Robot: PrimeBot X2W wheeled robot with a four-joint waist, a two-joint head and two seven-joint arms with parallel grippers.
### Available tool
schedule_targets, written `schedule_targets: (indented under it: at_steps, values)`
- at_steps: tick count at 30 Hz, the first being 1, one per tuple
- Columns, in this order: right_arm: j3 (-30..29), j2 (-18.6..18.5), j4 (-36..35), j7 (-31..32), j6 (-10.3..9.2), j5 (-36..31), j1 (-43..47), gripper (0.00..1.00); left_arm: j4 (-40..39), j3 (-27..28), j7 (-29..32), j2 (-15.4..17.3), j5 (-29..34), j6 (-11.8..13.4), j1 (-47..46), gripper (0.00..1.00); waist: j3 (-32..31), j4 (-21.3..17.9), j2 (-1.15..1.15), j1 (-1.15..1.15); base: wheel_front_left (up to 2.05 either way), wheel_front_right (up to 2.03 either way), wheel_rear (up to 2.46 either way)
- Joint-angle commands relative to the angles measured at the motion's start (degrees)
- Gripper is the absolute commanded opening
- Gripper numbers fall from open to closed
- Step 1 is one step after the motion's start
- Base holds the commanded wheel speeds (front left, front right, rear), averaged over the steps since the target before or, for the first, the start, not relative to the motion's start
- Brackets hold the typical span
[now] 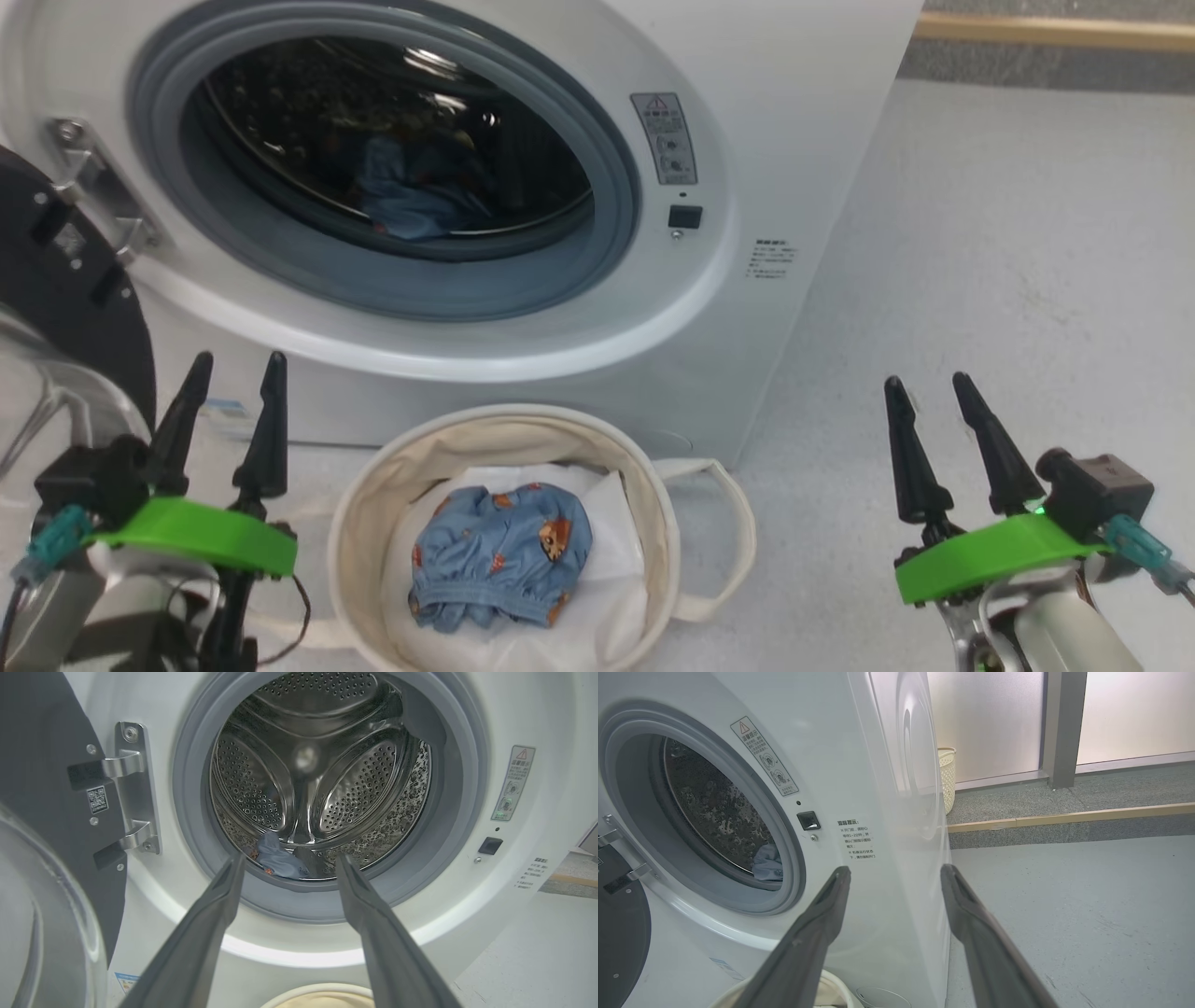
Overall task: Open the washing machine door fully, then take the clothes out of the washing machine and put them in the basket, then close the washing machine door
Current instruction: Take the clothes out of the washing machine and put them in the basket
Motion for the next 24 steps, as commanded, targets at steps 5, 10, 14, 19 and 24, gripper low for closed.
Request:
schedule_targets:
  at_steps: [5, 10, 14, 19, 24]
  values:
    - [1.49, 1.14, -4.21, -0.29, 0.06, -1.61, -2.84, 1.0, 1.73, 0.6, -0.69, 2.41, 0.78, -0.33, -8.07, 1.0, 5.35, -2.1, 0.0, 0.0, 0.0, 0.0, 0.0]
    - [2.75, 2.68, -7.95, -0.29, 0.06, -3.28, -3.66, 1.0, 5.97, -2.52, -0.69, 3.02, 0.66, -0.33, -15.71, 1.0, 11.04, -3.64, 0.0, 0.0, 0.0, 0.0, 0.0]
    - [3.02, 3.73, -10.23, -0.29, 0.06, -4.92, -4.43, 1.0, 10.0, -4.24, -0.69, 3.5, 0.33, -0.33, -22.38, 1.0, 15.36, -4.73, 0.0, 0.0, 0.0, 0.0, 0.0]
    - [2.61, 5.07, -11.91, -0.29, 0.06, -6.65, -5.08, 1.0, 15.98, -5.86, -0.69, 3.97, 0.01, -0.33, -30.2, 1.0, 19.41, -5.86, 0.0, 0.0, 0.0, 0.0, 0.0]
    - [2.46, 6.15, -13.04, -0.29, 0.06, -7.85, -5.53, 1.0, 20.32, -7.22, -0.69, 4.14, -0.98, -0.33, -37.02, 1.0, 22.48, -6.64, 0.0, 0.0, 0.0, 0.0, 0.0]
